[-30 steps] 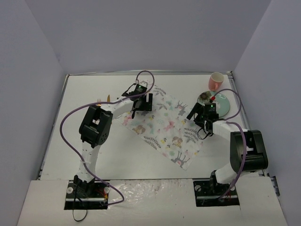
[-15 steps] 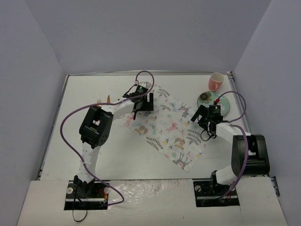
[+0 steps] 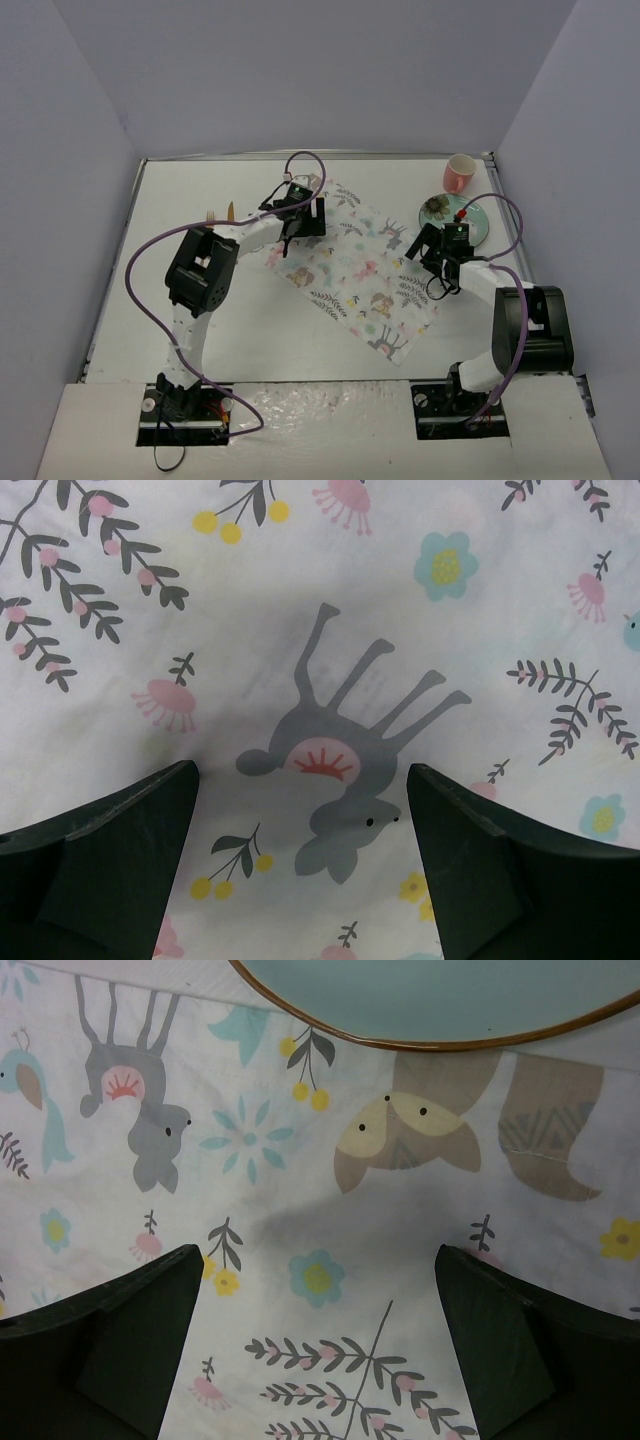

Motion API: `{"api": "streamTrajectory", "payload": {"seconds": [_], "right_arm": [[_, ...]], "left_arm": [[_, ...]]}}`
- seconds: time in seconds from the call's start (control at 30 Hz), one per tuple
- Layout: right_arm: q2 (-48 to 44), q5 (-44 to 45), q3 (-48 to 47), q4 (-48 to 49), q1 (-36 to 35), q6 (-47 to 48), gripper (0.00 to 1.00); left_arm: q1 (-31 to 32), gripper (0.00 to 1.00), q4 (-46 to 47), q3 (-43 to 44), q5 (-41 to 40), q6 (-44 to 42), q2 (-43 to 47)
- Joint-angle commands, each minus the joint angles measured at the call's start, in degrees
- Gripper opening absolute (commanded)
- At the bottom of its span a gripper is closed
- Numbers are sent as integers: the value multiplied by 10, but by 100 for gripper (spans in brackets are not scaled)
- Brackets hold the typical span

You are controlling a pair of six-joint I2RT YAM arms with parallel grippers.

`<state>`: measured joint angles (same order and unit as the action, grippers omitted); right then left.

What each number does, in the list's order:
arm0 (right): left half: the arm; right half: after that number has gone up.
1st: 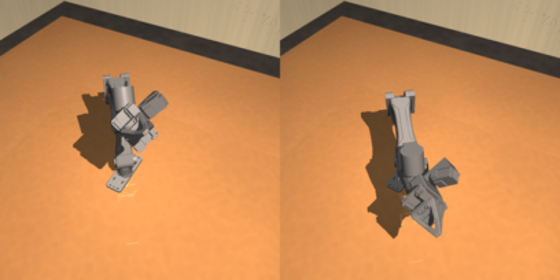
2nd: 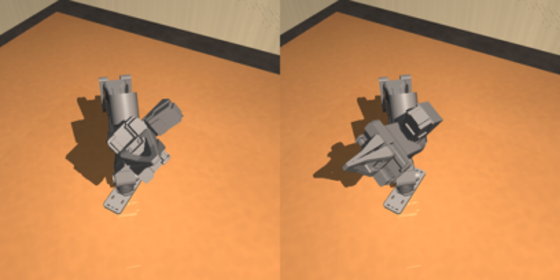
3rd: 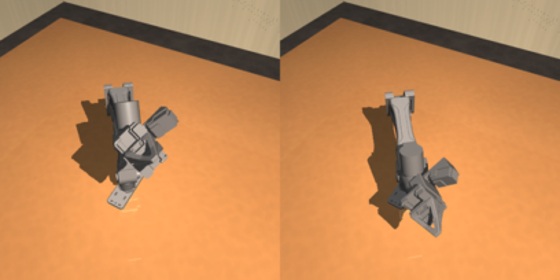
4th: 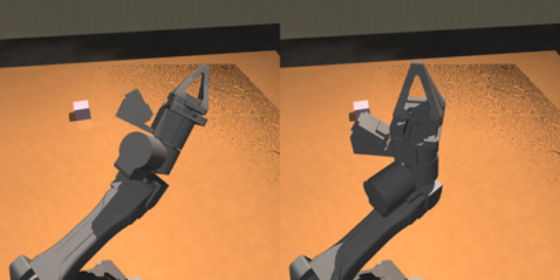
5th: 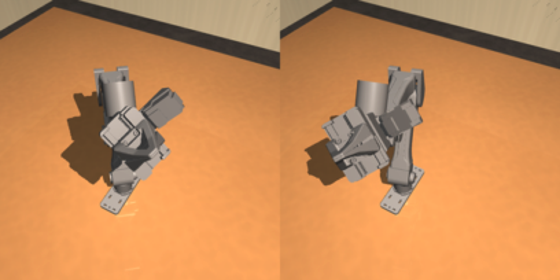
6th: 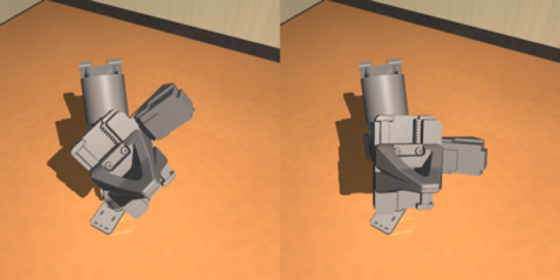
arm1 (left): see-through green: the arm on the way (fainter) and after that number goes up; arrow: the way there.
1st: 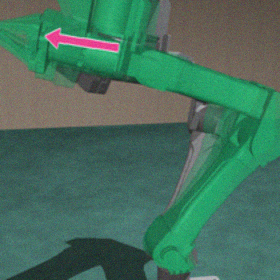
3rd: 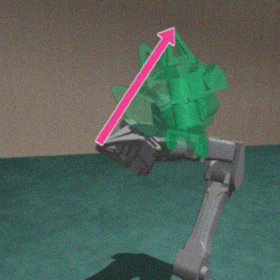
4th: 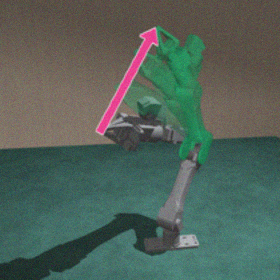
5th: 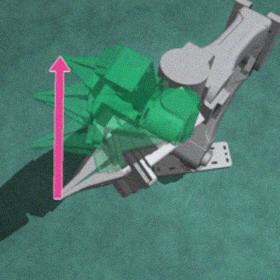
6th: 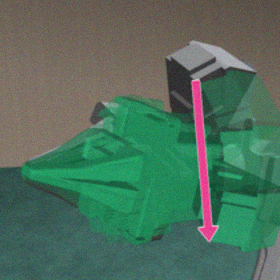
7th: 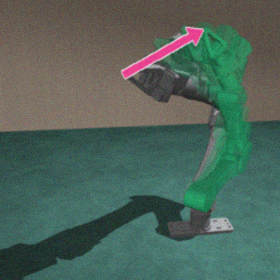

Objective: Set the dinner table for one person

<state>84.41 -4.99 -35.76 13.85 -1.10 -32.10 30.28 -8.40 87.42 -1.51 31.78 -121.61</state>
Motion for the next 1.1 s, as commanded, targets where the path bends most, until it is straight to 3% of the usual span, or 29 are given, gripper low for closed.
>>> {"api": "streamTrajectory", "payload": {"seconds": [0.0, 0.4, 0.83, 1.07], "right_arm": [[-17, 4, 6, -15, -1, -4, 100], [-167, -11, -33, -43, -6, 11, 100], [-188, -20, 9, -49, -5, 3, 100], [-200, -42, 25, -51, -5, 2, 100]], "left_arm": [[-12, 84, -79, 3, 1, 1, -3], [-13, 96, -115, 105, -64, -105, 66], [-14, 97, -108, 315, 15, -159, -93], [-16, 96, -72, 351, 42, -144, -141]]}}
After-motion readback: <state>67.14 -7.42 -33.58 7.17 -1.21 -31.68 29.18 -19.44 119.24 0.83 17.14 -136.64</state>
